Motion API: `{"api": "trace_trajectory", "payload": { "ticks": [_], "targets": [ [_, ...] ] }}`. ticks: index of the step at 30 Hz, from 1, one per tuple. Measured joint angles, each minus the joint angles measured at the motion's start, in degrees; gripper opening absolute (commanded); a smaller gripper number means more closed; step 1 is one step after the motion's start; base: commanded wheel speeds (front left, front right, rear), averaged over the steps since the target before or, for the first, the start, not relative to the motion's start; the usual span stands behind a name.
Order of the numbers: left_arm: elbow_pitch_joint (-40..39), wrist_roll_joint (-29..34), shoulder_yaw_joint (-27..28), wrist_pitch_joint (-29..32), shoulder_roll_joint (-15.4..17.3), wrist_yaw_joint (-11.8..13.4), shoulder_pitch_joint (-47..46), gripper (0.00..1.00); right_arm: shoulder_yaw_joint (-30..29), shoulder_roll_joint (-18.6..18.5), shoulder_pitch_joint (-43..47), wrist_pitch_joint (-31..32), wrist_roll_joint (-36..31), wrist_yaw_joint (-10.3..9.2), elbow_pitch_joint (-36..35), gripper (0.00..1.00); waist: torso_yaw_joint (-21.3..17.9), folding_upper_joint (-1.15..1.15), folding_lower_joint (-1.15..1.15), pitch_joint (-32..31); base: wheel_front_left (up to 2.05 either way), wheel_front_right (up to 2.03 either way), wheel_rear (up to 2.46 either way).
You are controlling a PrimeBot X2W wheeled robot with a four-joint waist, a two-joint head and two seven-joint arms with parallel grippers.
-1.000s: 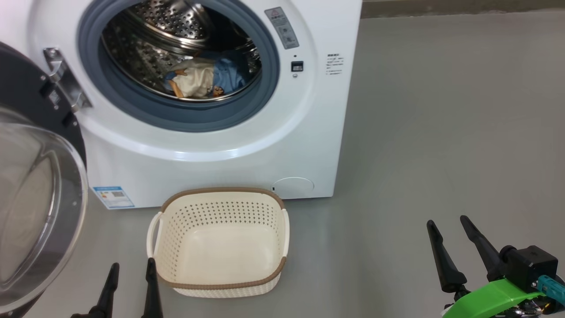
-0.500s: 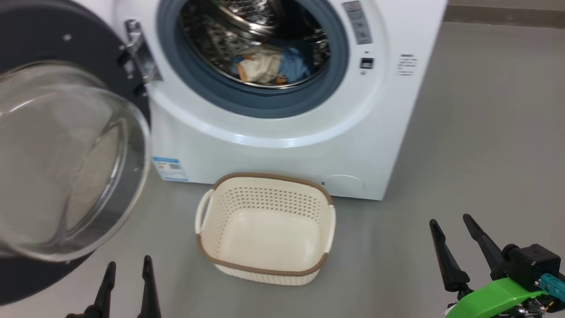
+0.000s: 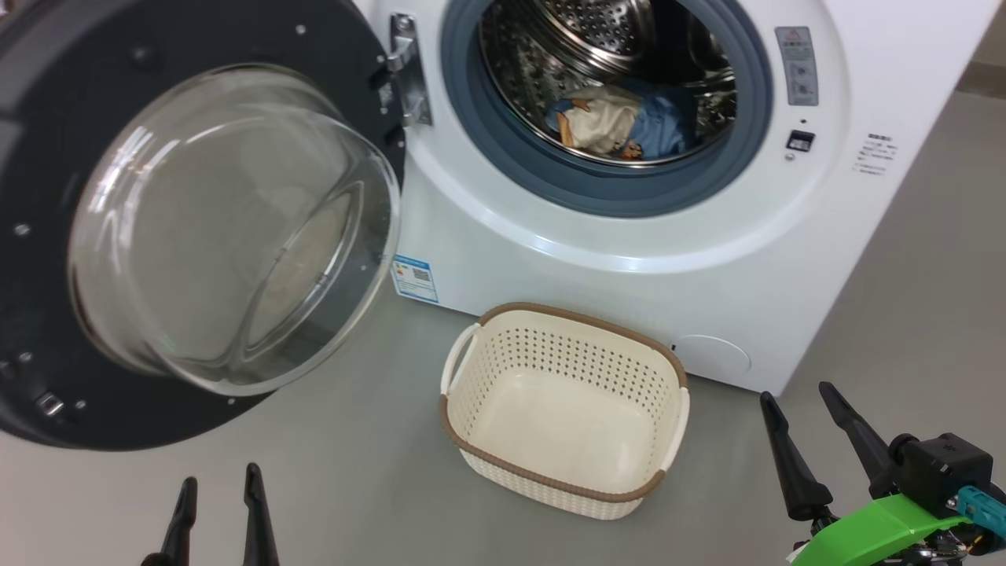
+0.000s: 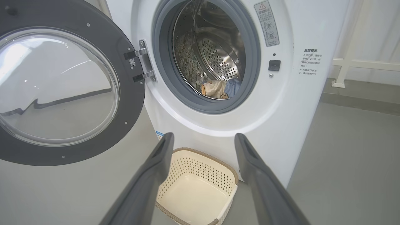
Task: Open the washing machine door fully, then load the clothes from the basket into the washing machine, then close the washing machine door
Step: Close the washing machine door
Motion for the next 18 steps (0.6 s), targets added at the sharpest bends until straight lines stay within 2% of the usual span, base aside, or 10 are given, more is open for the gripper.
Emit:
{"api": "trace_trajectory", "payload": {
  "ticks": [12, 13, 14, 15, 18],
  "targets": [
    [-1.3, 0.0, 1.3, -0.1, -0.5, 0.0, 1.5, 1.00, 0.4, 0.4, 0.2, 0.5, 0.0, 0.00, -0.3, 1.00, 3.0, 0.00, 0.00, -1.5, 0.00, 0.00, 0.00],
    [-1.5, 0.0, 1.4, -0.2, -0.7, -0.1, 1.6, 0.64, 0.4, 0.4, 0.2, 0.5, 0.0, 0.00, -0.3, 1.00, 3.0, 0.00, 0.00, -1.4, 0.00, 0.00, 0.00],
    [-1.8, 0.0, 1.5, -0.2, -0.9, -0.3, 1.7, 0.18, 0.5, 0.4, 0.2, 0.5, 0.0, 0.00, -0.4, 1.00, 3.0, 0.00, 0.00, -1.4, 0.00, 0.00, 0.00],
    [-2.2, 0.0, 1.7, -0.2, -1.0, -0.6, 1.8, 0.00, 0.4, 0.4, 0.2, 0.5, 0.0, 0.00, -0.4, 1.00, 3.1, 0.00, 0.00, -1.3, 0.00, 0.00, 0.00],
    [-4.9, 0.0, 2.9, -0.2, -1.4, -1.6, 1.8, 0.00, 0.3, 0.4, 0.2, 0.5, 0.0, 0.00, -0.6, 1.00, 3.2, 0.00, 0.00, -1.2, 0.00, 0.00, 0.00]
  ]
}}
